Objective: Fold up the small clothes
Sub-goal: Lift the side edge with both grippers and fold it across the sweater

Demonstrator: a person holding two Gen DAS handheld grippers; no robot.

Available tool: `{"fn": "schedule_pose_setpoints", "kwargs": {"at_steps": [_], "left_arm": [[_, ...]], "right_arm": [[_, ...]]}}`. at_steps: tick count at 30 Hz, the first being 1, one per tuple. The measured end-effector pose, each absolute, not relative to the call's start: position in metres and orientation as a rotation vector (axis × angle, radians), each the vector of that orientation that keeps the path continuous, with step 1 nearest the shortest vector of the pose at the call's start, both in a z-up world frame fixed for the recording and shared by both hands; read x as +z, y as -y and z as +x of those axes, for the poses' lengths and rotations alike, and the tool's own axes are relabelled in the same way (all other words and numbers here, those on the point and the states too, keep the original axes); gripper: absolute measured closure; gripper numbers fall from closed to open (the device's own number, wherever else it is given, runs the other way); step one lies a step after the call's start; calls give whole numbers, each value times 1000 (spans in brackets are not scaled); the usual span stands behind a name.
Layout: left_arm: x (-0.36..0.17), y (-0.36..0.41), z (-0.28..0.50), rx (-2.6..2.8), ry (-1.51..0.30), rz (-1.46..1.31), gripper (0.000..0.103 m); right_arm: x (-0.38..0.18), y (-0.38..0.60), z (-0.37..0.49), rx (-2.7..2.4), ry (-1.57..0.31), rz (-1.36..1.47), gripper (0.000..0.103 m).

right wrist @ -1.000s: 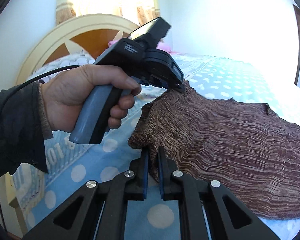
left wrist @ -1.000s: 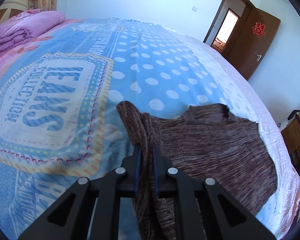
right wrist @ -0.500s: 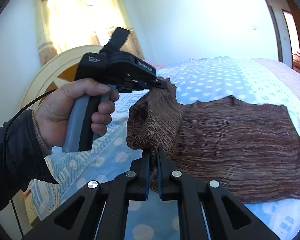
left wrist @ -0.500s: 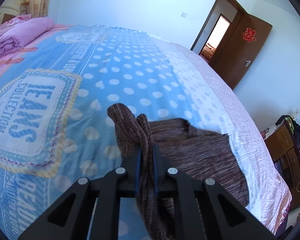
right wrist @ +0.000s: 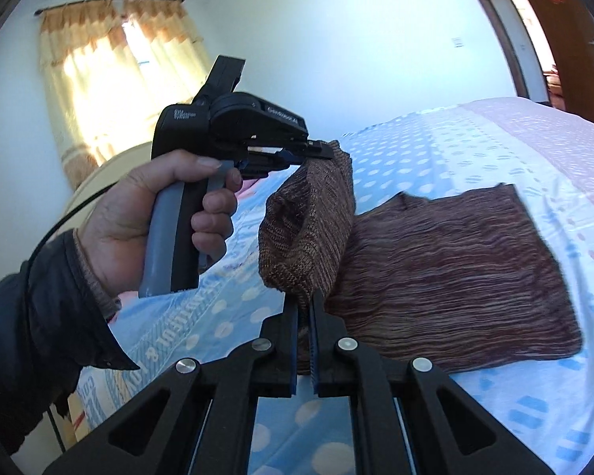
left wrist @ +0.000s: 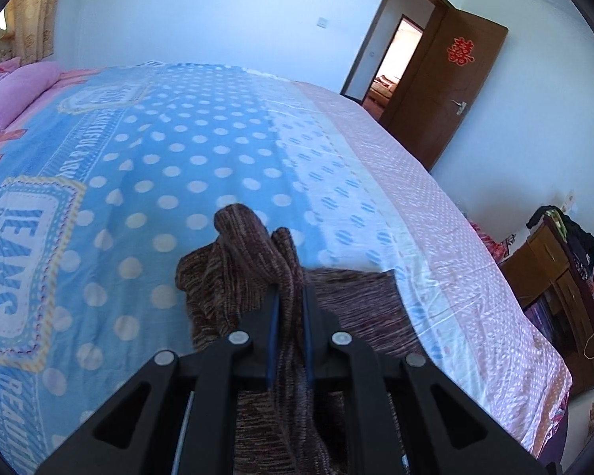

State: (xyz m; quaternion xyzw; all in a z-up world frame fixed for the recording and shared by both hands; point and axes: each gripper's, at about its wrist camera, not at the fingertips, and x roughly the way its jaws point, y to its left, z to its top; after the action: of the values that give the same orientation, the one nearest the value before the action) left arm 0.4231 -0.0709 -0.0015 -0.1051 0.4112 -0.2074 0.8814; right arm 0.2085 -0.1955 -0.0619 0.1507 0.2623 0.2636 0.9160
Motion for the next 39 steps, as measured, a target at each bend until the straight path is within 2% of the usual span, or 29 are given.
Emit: {"fn": "schedule_pose_setpoints", "kwargs": {"at_steps": [11,33,39], "left_arm": [[-12,137,428,-509,-893,-139,92],[-48,241,437,-540,-952,1,96],[-52,265,426,-589,-921,27,96]], "right_arm": [[-80,256,208,455,-598,448,99],[-118,322,204,338,-661,521,99],[-135,341,207,308,-696,608,99]]}}
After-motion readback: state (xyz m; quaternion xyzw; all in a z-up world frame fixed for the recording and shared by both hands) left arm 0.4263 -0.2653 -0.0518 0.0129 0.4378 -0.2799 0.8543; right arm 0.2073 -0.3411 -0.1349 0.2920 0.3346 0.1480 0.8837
